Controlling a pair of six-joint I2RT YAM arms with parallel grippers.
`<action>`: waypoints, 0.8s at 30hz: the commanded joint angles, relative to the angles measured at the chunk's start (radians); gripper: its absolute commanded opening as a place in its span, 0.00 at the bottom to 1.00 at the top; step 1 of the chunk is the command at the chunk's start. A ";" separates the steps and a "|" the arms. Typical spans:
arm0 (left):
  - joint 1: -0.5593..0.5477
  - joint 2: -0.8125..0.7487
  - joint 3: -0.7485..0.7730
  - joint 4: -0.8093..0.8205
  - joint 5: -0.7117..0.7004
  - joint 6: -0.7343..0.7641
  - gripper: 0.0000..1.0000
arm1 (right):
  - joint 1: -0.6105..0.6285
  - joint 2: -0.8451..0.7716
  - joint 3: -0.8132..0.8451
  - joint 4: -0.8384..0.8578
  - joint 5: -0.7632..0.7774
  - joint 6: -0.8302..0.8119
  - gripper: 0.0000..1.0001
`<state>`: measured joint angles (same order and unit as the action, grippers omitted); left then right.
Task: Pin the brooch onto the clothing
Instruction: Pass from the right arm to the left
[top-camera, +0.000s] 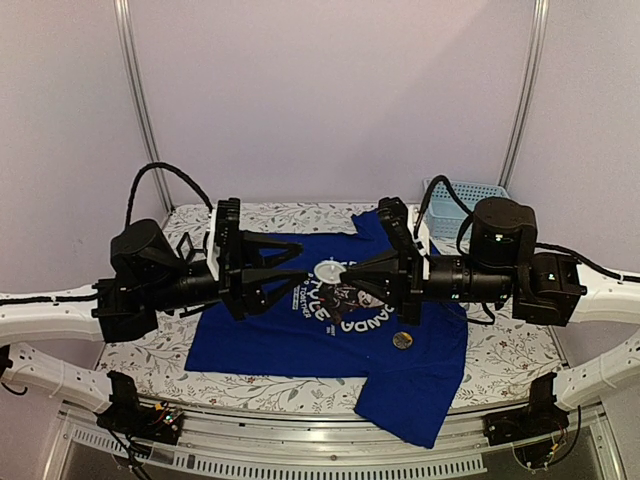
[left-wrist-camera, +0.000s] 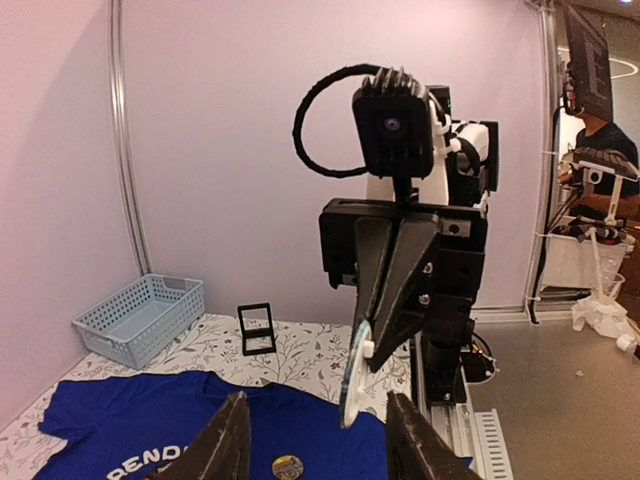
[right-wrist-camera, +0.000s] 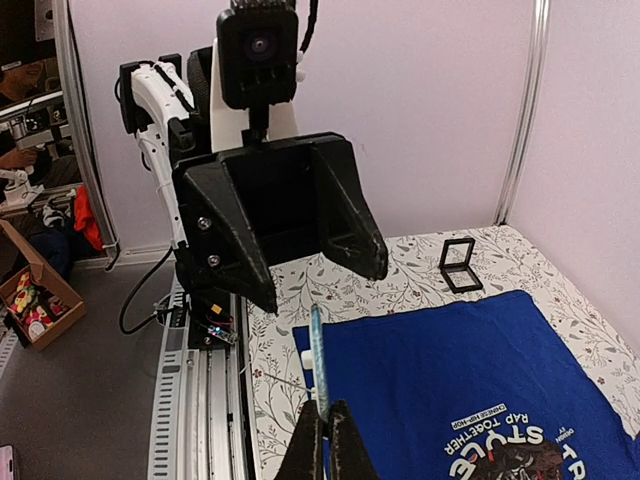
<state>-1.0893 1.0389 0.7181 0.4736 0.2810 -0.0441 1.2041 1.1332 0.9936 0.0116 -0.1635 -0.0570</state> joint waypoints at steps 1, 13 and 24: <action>0.019 0.025 0.028 -0.074 0.095 -0.047 0.42 | 0.003 0.003 0.026 -0.010 -0.054 -0.057 0.00; 0.020 0.079 0.056 -0.045 0.170 -0.041 0.26 | 0.002 0.029 0.036 -0.037 -0.056 -0.064 0.00; 0.019 0.079 0.040 -0.026 0.179 -0.024 0.00 | 0.002 0.024 0.028 -0.021 -0.057 -0.068 0.07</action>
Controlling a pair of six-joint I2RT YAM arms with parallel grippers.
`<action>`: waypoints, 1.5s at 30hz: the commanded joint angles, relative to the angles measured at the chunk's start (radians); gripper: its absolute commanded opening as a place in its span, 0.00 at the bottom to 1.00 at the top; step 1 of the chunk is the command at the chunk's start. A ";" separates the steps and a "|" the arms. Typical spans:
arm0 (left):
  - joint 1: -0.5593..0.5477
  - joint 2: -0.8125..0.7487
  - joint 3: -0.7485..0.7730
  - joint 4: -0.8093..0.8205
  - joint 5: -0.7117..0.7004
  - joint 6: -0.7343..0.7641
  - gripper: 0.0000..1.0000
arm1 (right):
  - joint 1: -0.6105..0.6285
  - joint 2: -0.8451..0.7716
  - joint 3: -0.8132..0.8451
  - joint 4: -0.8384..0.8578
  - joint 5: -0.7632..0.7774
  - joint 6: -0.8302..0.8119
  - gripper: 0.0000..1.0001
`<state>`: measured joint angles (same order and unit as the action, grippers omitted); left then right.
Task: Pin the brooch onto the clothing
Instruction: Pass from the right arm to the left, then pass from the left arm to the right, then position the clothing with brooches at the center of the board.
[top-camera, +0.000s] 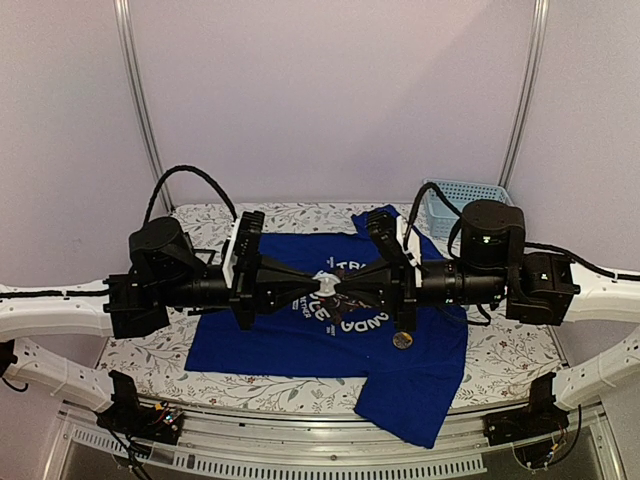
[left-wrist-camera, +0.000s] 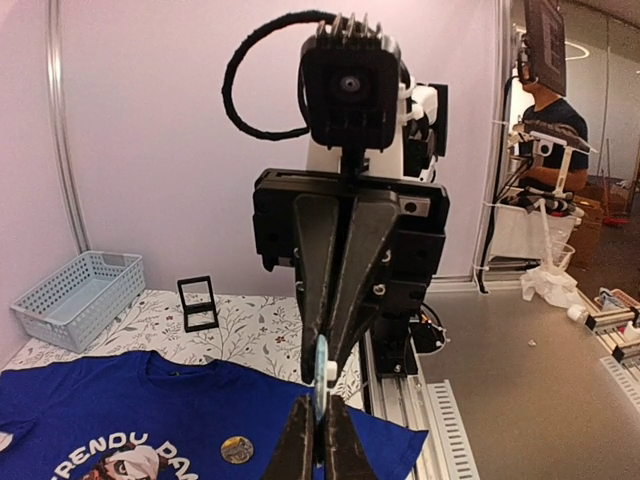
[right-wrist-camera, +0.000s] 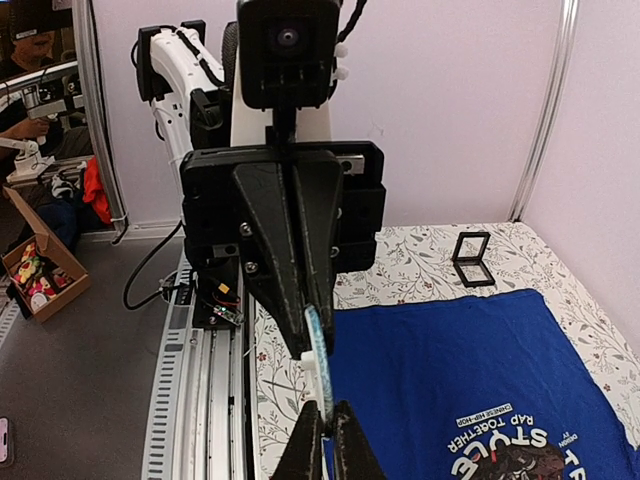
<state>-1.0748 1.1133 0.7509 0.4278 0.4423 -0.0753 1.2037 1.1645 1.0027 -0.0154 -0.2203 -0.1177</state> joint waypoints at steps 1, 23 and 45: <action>0.005 0.006 0.006 0.022 0.020 0.009 0.00 | 0.003 -0.009 0.018 0.008 0.002 -0.005 0.10; 0.006 0.008 -0.025 0.049 -0.042 -0.001 0.31 | -0.014 0.014 -0.016 0.055 0.031 0.046 0.00; 0.202 0.110 -0.549 -0.095 -0.727 -0.623 0.46 | -0.454 0.129 -0.541 0.294 0.205 0.515 0.00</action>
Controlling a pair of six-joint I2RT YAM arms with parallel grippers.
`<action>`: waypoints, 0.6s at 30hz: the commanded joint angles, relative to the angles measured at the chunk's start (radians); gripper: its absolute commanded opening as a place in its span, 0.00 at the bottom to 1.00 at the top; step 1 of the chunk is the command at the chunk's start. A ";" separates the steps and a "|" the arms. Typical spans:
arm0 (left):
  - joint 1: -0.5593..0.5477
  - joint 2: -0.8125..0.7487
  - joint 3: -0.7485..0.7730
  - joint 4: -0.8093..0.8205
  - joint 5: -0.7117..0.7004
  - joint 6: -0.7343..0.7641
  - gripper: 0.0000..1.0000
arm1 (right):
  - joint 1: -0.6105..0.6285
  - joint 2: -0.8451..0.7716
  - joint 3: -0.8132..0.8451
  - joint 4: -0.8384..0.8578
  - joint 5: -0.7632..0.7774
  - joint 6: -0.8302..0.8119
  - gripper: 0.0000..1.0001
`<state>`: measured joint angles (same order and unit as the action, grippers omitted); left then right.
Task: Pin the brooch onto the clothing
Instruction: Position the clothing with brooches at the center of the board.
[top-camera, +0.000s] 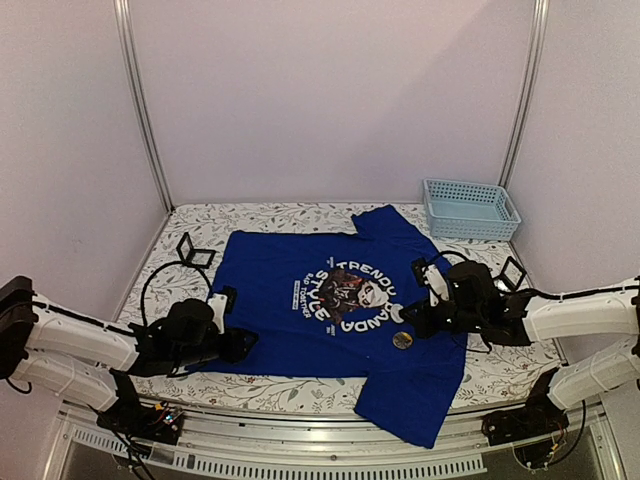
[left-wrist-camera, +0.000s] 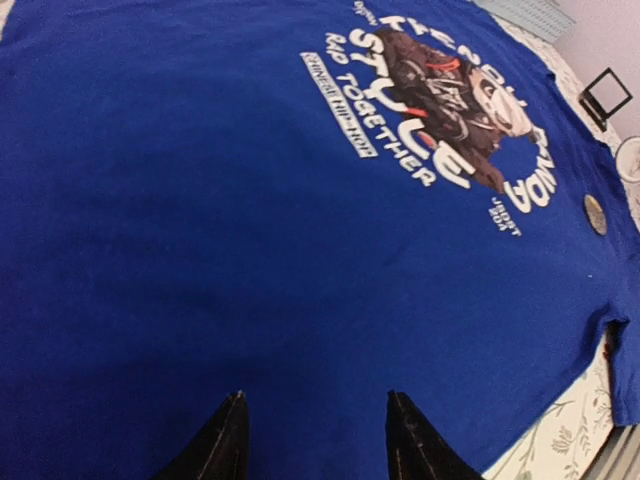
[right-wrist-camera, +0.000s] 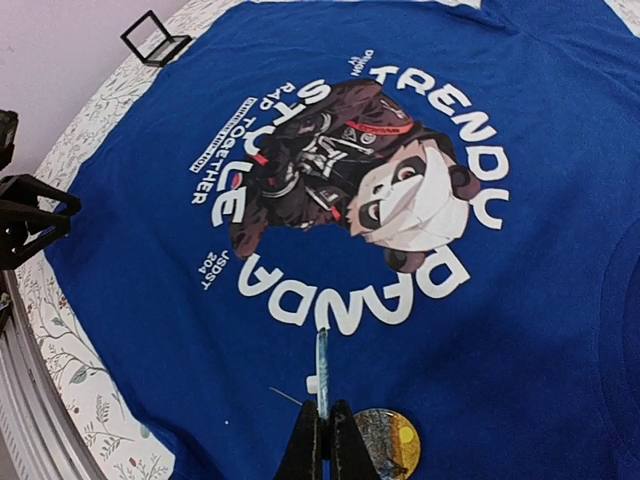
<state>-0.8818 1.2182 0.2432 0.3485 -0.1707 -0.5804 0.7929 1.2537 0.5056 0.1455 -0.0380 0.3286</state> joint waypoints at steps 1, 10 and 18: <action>0.010 0.001 -0.057 -0.027 -0.144 -0.139 0.46 | -0.057 0.052 -0.053 0.164 0.018 0.071 0.00; 0.010 -0.155 -0.197 -0.081 -0.208 -0.293 0.47 | -0.193 0.214 -0.054 0.184 -0.002 0.080 0.00; -0.012 -0.248 -0.177 -0.198 -0.335 -0.366 0.43 | -0.217 0.250 -0.024 0.159 0.005 0.097 0.00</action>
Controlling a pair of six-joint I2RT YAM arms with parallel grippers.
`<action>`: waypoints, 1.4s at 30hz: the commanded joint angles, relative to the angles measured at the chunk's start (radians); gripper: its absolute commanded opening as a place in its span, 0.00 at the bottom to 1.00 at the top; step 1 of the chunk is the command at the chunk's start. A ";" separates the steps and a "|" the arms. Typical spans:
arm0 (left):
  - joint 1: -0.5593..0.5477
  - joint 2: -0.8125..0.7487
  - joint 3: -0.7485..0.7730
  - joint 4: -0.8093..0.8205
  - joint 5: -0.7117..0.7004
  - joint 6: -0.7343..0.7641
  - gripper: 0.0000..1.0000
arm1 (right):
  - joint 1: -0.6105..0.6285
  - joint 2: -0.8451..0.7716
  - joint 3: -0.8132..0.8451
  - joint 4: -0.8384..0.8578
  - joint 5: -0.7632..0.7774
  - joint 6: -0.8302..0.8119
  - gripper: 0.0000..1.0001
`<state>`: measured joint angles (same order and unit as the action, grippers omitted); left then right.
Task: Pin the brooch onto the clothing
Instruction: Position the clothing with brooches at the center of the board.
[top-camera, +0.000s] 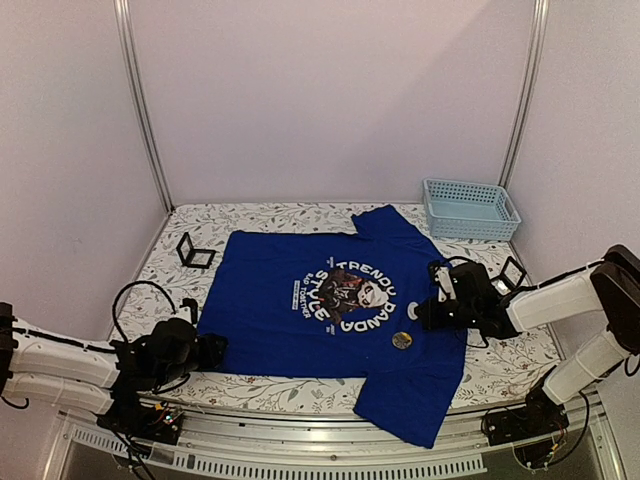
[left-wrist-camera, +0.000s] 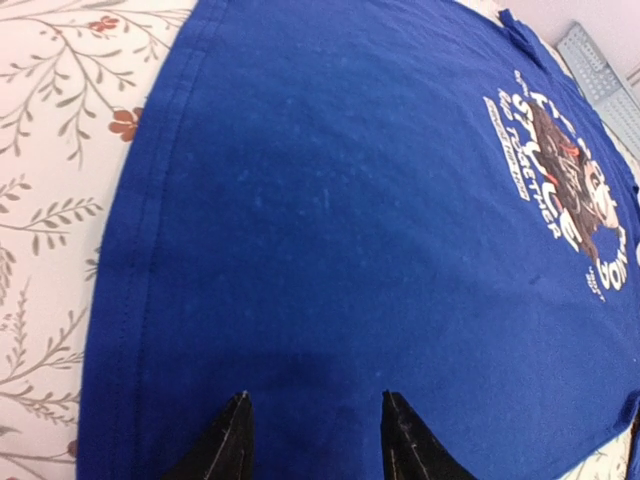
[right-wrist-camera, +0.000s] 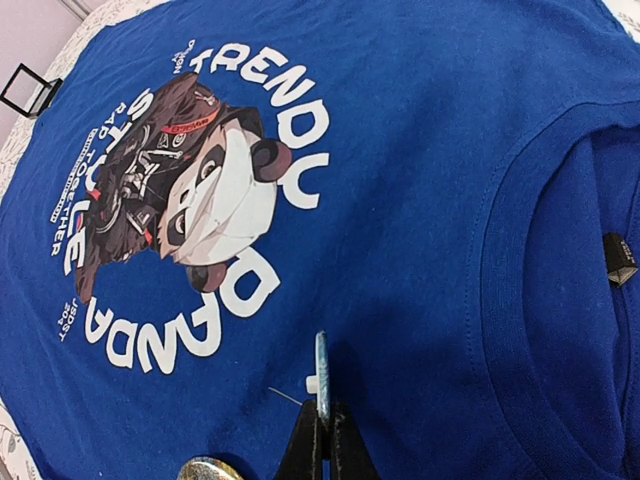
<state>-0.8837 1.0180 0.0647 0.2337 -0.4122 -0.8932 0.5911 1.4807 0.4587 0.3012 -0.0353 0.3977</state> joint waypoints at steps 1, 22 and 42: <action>-0.016 -0.067 0.001 -0.079 -0.096 -0.035 0.42 | -0.016 0.023 0.029 0.001 -0.004 0.032 0.00; -0.256 0.734 0.780 0.038 0.168 0.843 0.58 | -0.014 -0.006 0.225 -0.075 -0.182 -0.133 0.00; -0.218 1.087 1.105 -0.272 0.476 0.809 0.65 | -0.013 0.025 0.198 0.019 -0.246 -0.220 0.00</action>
<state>-1.1156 2.0781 1.2102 0.0235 -0.0692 -0.0319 0.5812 1.4982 0.6617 0.2802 -0.2687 0.1879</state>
